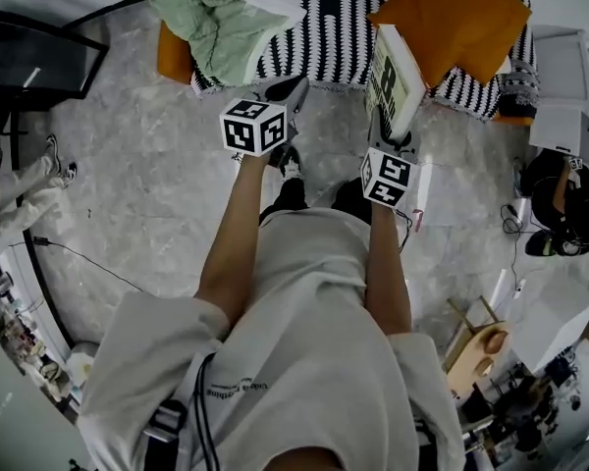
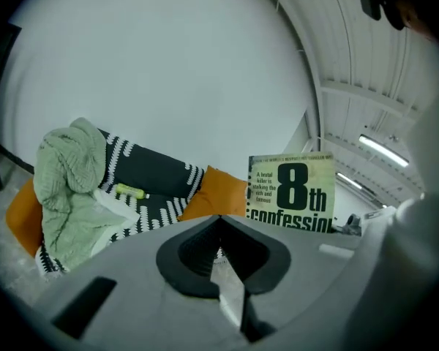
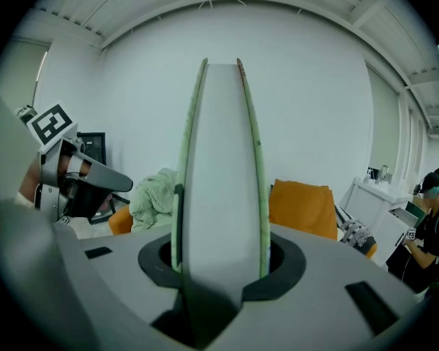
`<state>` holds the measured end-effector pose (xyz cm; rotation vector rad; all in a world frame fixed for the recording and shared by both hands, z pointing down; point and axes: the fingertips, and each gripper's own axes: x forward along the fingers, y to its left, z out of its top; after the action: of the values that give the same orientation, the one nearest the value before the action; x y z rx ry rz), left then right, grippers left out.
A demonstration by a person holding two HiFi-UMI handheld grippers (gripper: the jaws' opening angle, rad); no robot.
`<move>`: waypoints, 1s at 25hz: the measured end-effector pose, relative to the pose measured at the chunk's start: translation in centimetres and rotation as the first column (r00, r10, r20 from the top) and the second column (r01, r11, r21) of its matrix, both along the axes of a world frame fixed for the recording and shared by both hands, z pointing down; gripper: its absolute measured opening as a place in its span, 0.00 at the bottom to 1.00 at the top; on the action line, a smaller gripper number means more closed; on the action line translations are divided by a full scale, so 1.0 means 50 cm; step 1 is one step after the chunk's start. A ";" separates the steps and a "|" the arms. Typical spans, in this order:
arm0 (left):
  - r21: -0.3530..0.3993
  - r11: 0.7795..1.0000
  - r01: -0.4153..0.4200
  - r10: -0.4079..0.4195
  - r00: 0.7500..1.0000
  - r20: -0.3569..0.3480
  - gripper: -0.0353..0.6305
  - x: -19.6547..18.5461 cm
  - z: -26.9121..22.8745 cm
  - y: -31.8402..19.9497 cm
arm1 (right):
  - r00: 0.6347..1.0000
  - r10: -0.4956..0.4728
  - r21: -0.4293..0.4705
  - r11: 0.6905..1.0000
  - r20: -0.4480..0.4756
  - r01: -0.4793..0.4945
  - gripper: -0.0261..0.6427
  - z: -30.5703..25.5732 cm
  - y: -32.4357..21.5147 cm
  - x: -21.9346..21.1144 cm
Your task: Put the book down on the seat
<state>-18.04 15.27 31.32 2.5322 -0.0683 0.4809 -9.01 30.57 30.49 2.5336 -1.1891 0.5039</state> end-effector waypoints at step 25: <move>0.098 0.965 0.241 -0.246 0.969 0.034 0.06 -0.139 -0.013 -0.173 | 0.975 -0.214 0.102 0.973 0.054 0.208 0.26 -0.010 -0.285 -0.015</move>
<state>-25.01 6.60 30.68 2.5572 -0.4236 0.4454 -9.74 16.34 29.97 2.4450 -1.5195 0.4908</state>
